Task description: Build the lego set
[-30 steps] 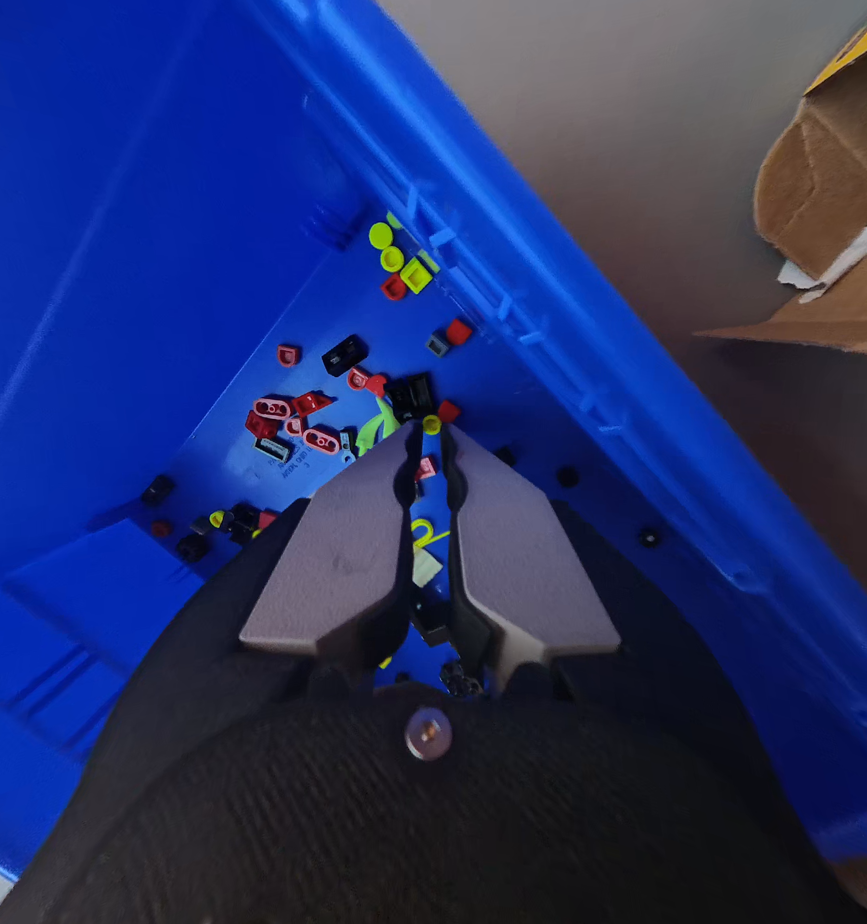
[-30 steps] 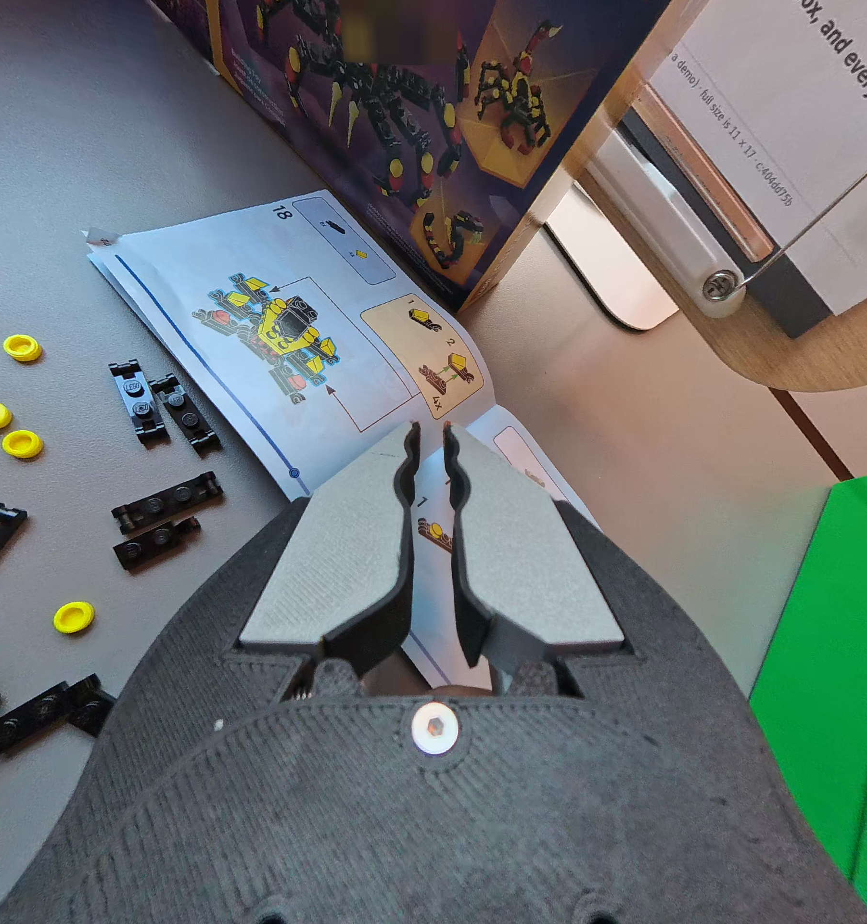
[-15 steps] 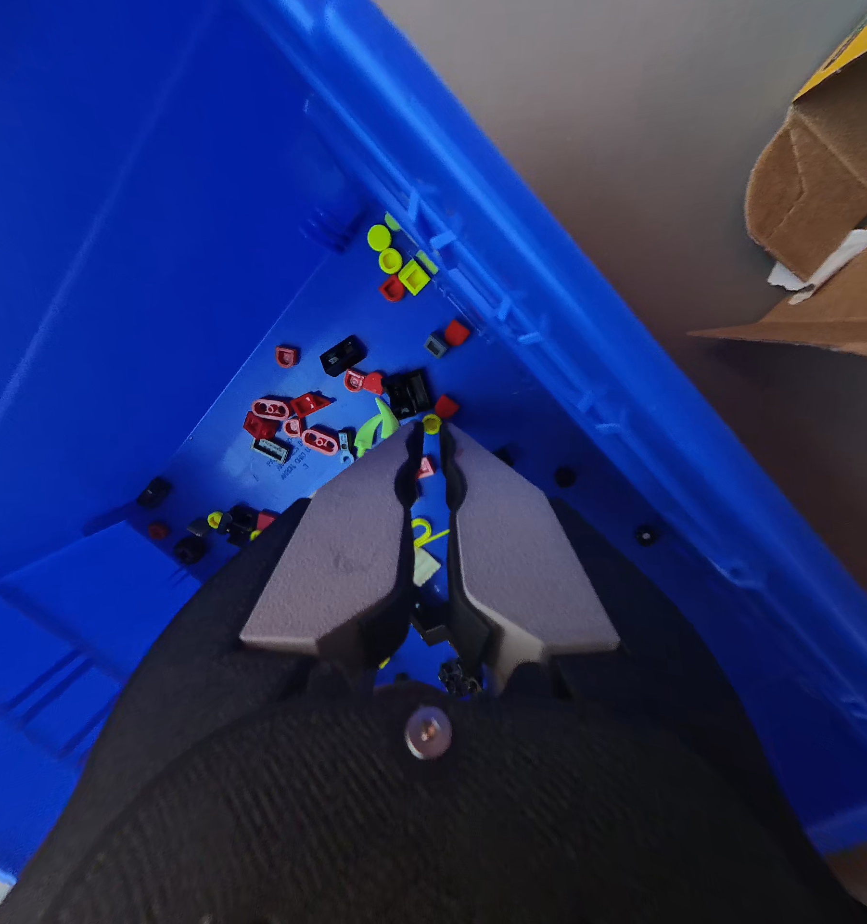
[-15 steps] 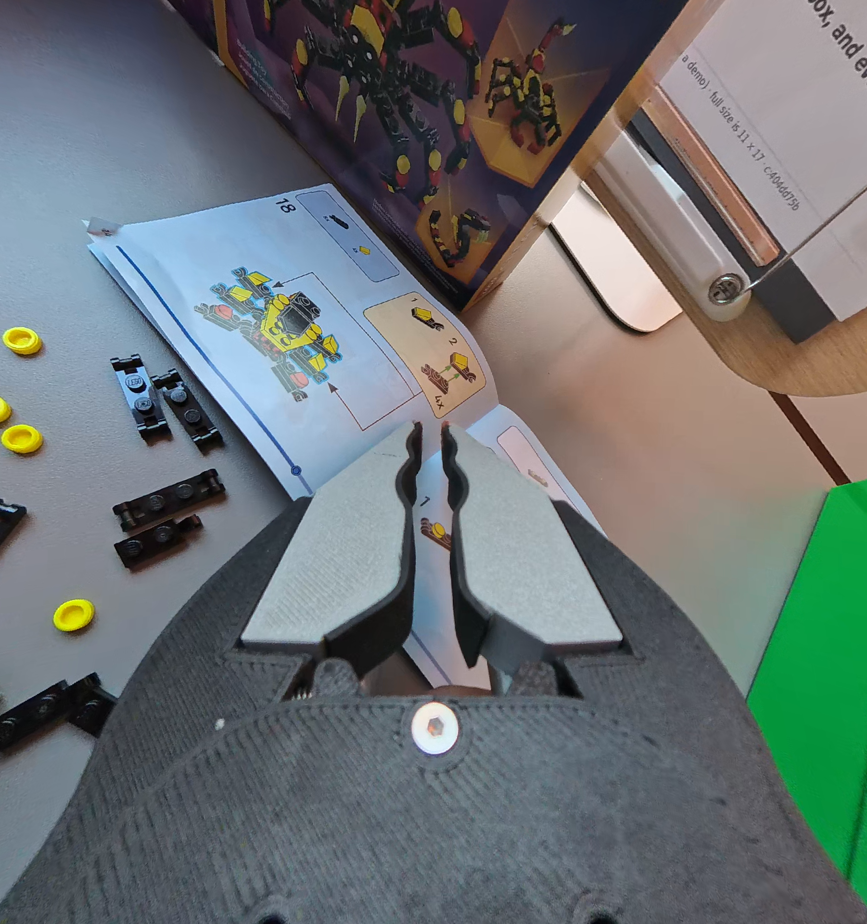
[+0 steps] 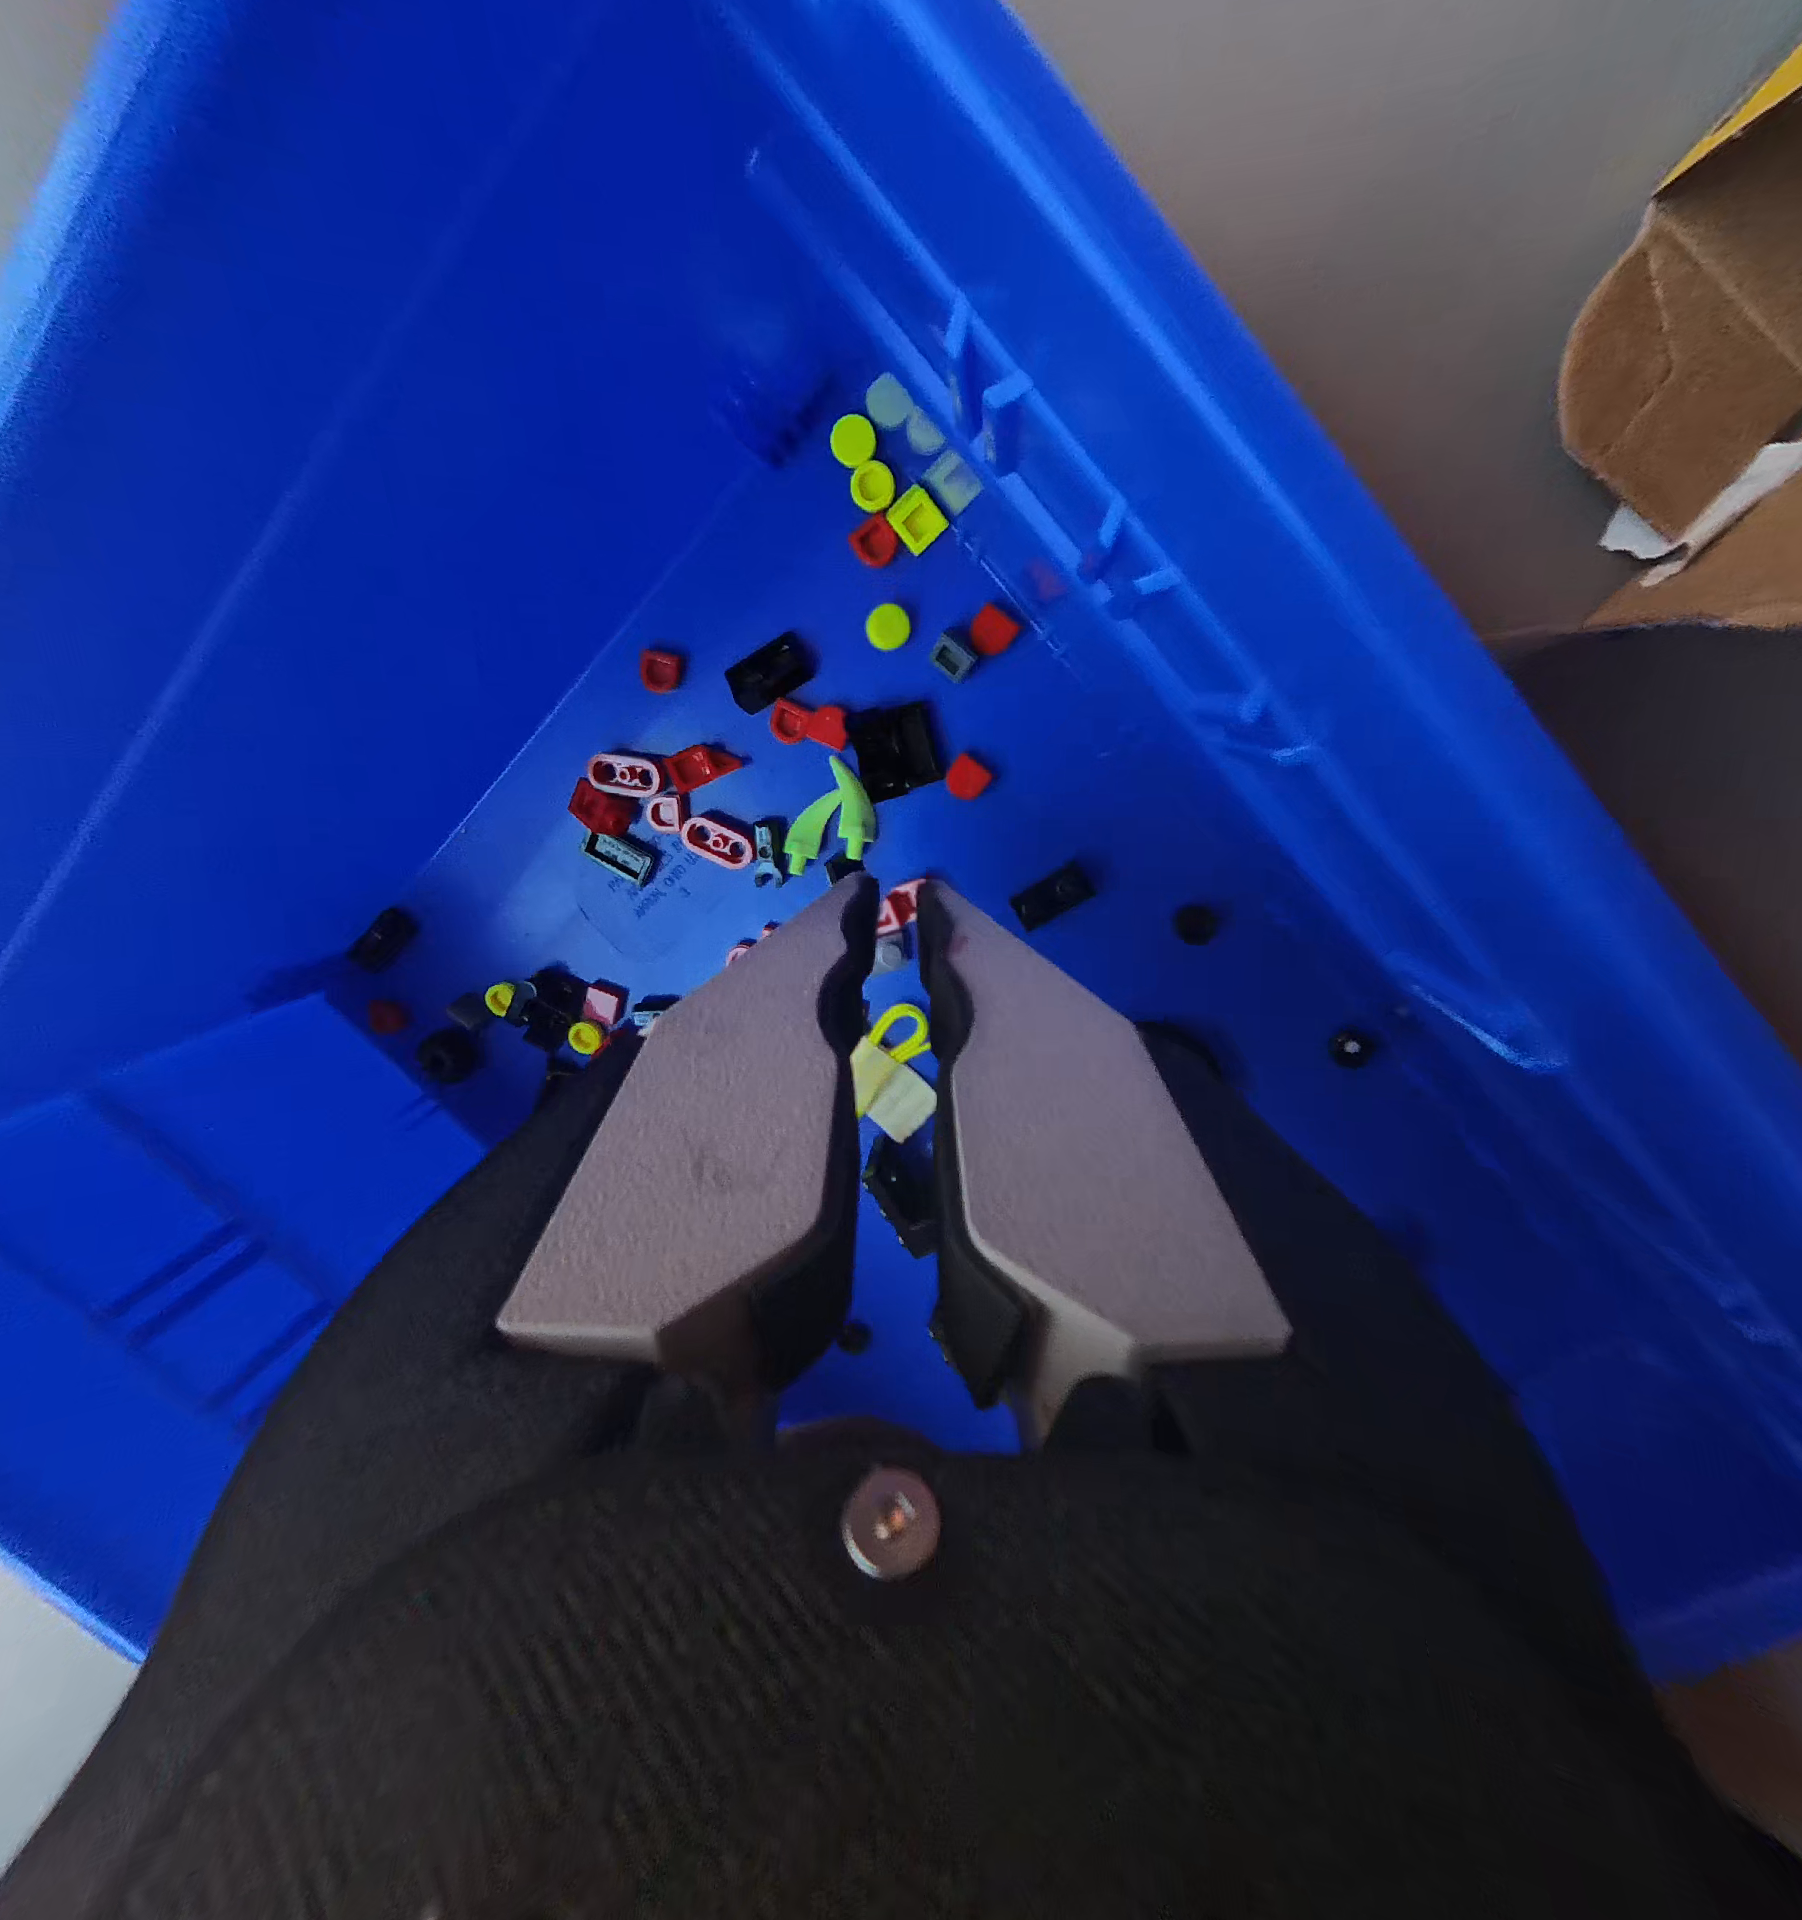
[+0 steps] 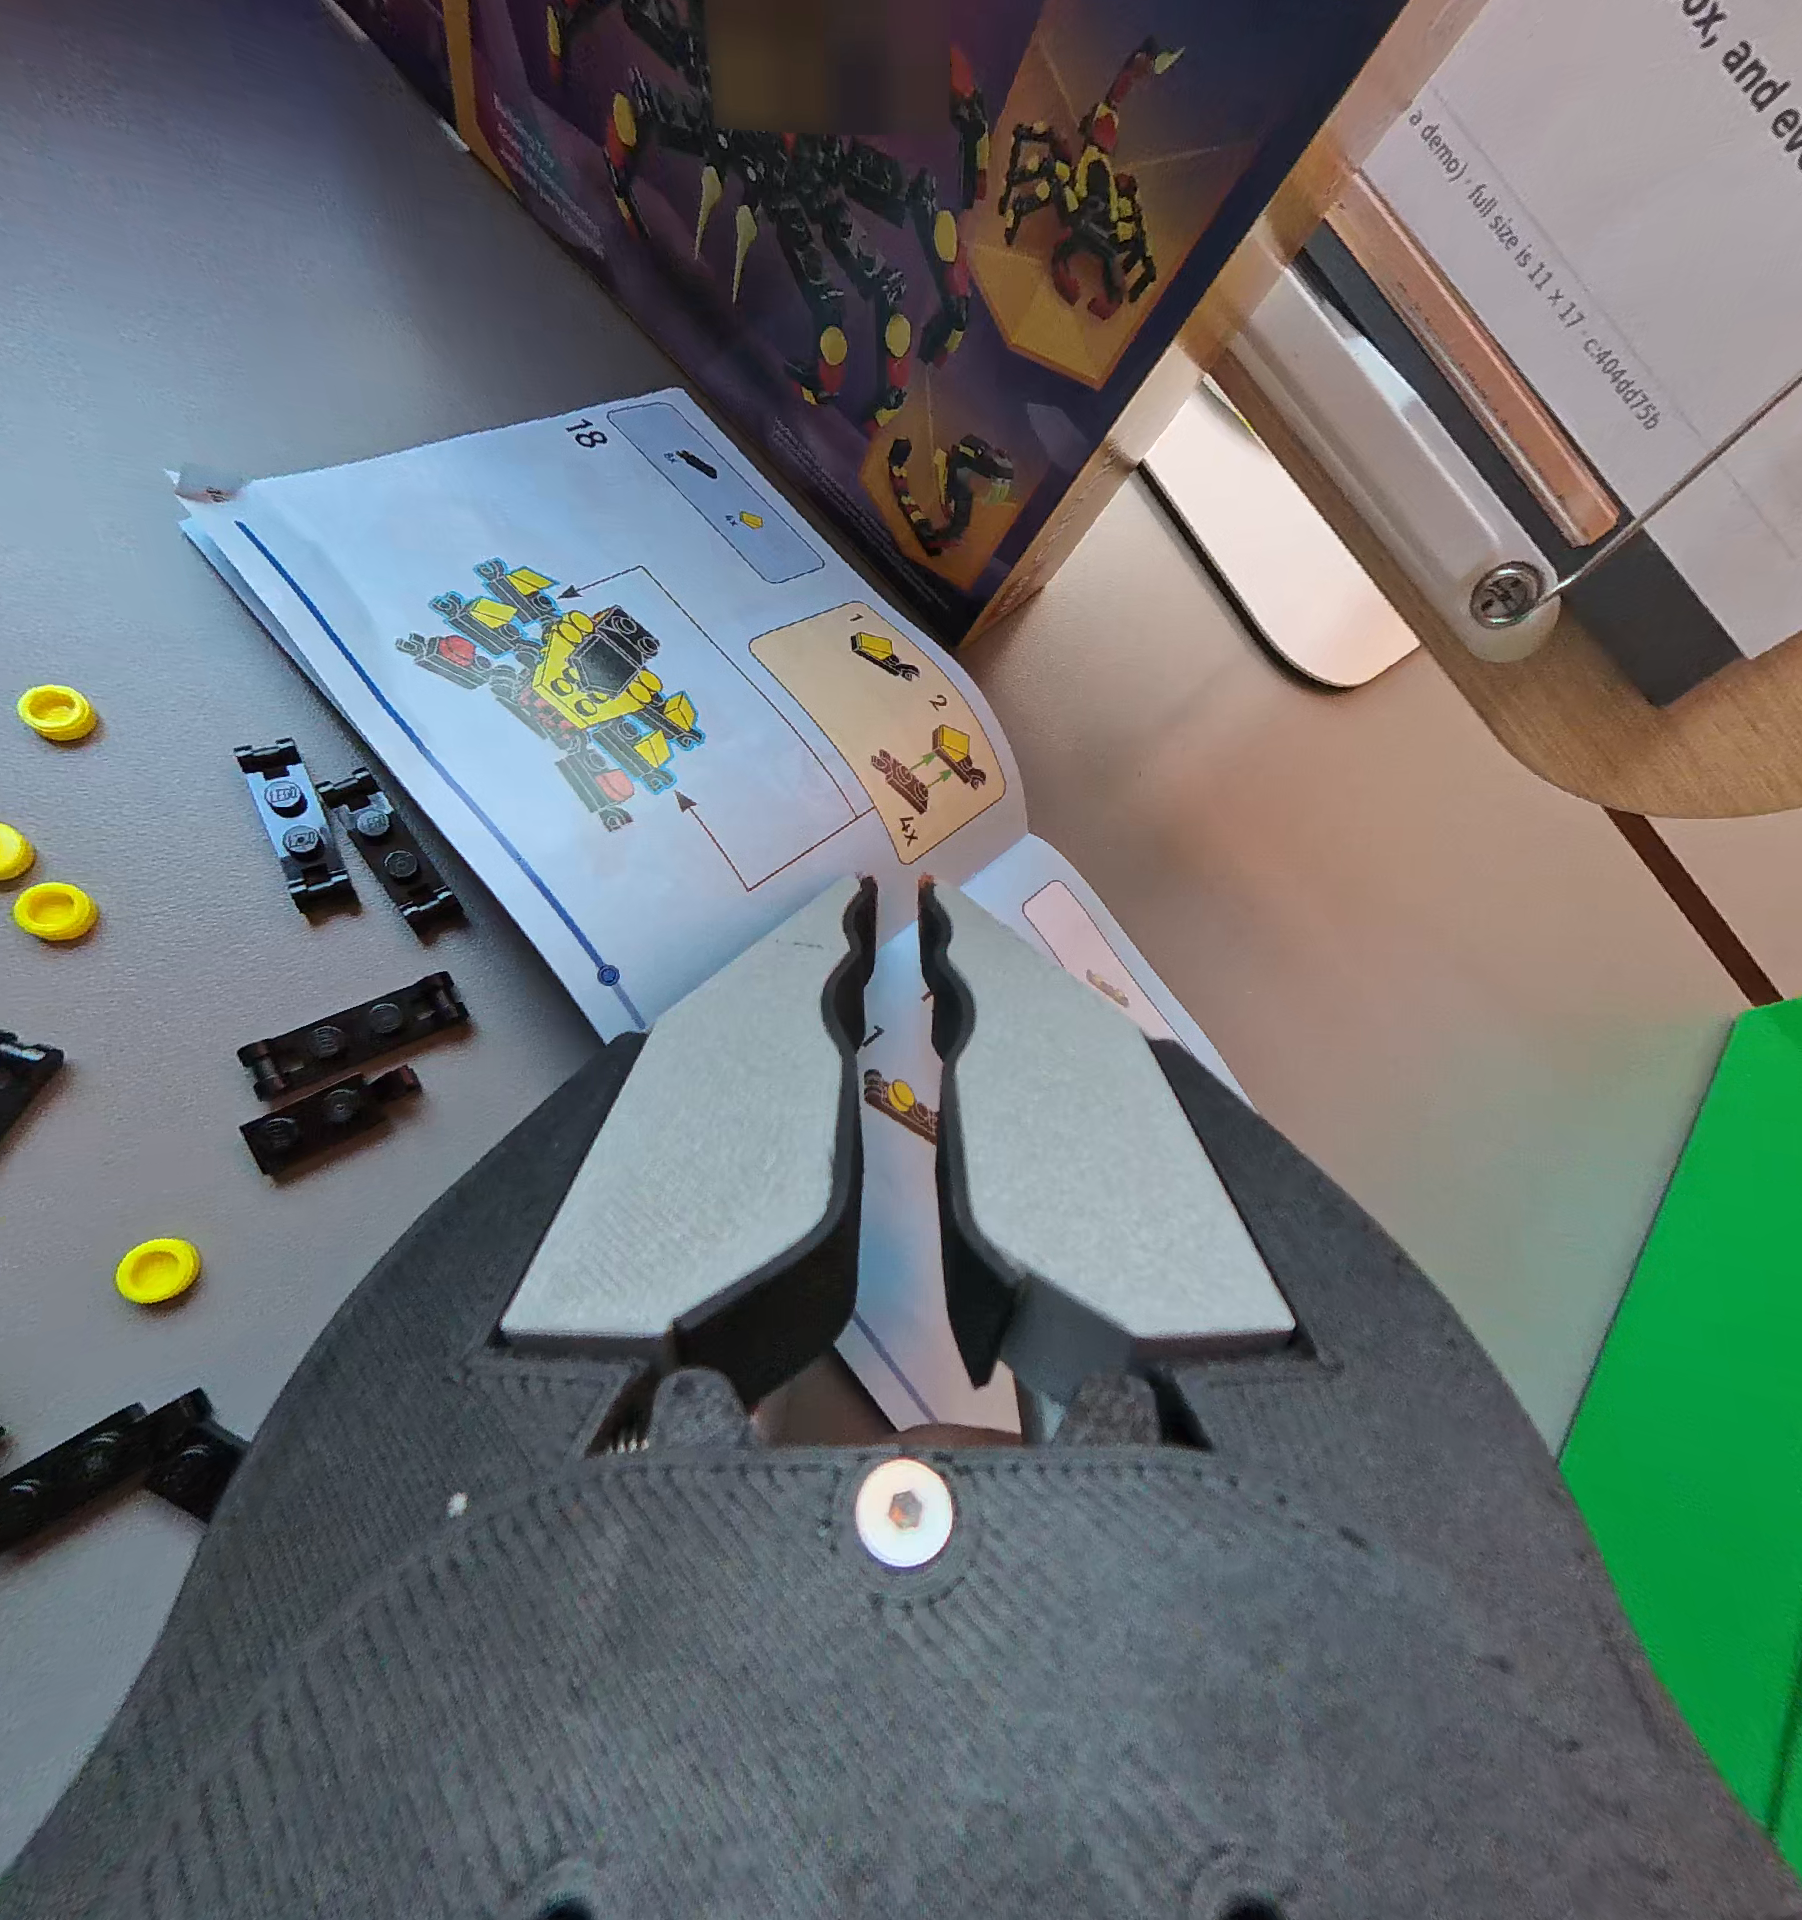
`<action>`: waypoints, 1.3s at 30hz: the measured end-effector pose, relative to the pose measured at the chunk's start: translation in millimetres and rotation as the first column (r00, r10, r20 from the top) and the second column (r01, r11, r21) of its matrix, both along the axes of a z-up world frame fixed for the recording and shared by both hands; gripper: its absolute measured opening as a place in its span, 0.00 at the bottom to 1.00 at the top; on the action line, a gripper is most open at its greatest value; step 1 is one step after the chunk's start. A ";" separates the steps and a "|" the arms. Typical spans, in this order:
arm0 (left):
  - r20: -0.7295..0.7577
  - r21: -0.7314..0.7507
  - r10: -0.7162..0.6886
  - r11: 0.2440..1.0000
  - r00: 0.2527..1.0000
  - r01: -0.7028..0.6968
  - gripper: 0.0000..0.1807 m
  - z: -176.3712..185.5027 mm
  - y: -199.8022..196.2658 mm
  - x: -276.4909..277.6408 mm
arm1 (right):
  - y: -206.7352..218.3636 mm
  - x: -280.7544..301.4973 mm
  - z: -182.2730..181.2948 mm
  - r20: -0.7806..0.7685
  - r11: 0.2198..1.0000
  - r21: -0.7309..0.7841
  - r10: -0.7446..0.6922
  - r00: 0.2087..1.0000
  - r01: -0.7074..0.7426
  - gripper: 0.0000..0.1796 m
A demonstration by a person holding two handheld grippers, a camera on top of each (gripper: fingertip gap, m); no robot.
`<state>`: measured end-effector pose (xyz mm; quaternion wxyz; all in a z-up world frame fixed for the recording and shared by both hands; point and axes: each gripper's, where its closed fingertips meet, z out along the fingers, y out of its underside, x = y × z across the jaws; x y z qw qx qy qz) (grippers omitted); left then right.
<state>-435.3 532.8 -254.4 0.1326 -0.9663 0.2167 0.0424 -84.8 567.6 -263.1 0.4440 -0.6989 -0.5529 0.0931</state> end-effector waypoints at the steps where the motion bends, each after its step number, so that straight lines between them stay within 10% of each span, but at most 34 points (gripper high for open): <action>1: -0.001 0.007 0.003 1.000 1.000 -0.003 0.03 0.0 2.0 -0.2 | 0.1 -0.1 -0.1 0.002 1.000 0.002 0.000 1.000 0.000 0.03; 39: 0.087 0.092 0.085 0.991 0.993 -0.093 0.03 -16.5 36.9 10.7 | 3.1 -0.3 -1.6 0.026 0.999 0.030 -0.010 1.000 0.009 0.02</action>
